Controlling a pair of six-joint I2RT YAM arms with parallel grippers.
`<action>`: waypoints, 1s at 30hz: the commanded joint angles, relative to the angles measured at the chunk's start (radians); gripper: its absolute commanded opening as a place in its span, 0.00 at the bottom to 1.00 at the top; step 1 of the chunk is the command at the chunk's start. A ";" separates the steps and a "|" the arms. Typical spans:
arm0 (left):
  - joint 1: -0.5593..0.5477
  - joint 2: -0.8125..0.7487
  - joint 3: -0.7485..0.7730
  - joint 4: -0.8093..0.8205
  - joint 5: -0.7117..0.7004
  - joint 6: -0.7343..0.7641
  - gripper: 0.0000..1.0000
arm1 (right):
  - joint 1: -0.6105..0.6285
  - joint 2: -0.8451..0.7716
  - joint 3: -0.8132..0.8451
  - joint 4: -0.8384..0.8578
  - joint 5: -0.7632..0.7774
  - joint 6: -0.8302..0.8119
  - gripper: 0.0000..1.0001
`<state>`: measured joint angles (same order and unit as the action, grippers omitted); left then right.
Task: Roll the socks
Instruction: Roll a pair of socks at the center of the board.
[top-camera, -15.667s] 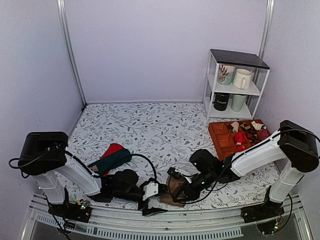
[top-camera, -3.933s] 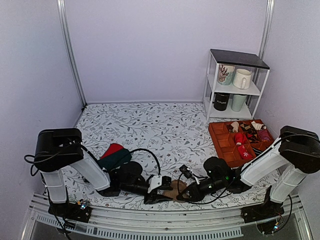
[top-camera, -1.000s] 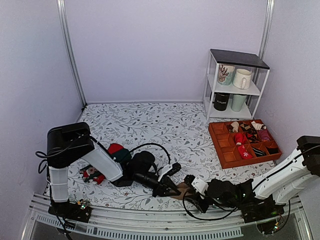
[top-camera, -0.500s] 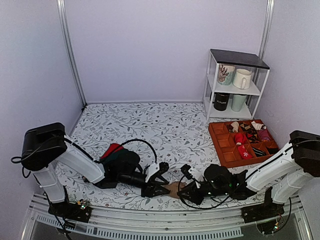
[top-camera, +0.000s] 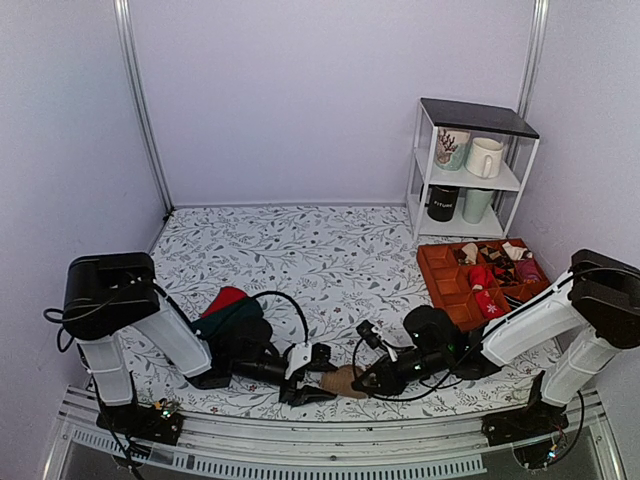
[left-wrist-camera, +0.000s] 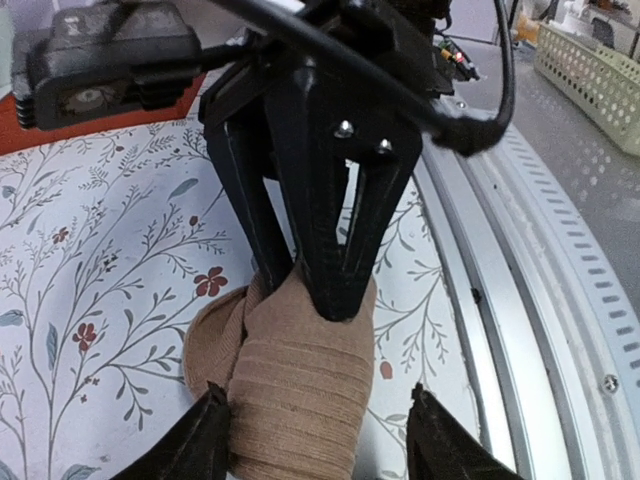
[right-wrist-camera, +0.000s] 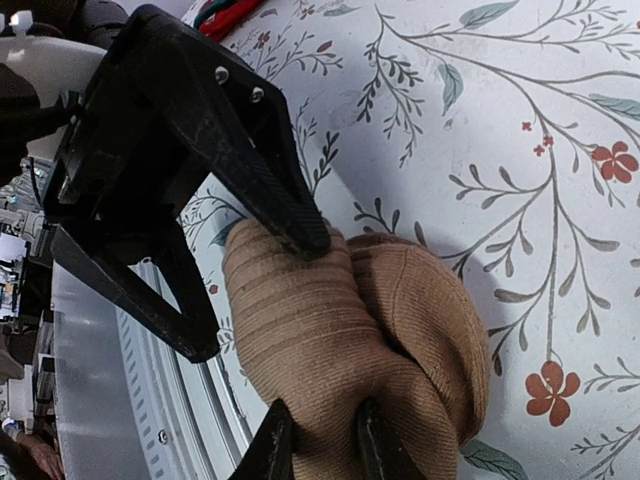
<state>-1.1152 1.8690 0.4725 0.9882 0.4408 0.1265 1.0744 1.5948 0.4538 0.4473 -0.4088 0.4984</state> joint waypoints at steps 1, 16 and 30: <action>-0.011 0.052 0.005 0.039 0.022 0.022 0.61 | -0.014 0.068 -0.030 -0.264 -0.081 -0.004 0.20; -0.017 0.171 0.167 -0.283 0.000 -0.053 0.00 | -0.019 0.079 0.026 -0.314 -0.115 -0.039 0.20; -0.013 0.225 0.162 -0.541 0.018 -0.372 0.00 | -0.003 -0.346 0.059 -0.380 0.245 -0.245 0.51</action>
<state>-1.1091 1.9877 0.6895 0.7654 0.4896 -0.1326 1.0504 1.3907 0.5323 0.0769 -0.3286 0.3611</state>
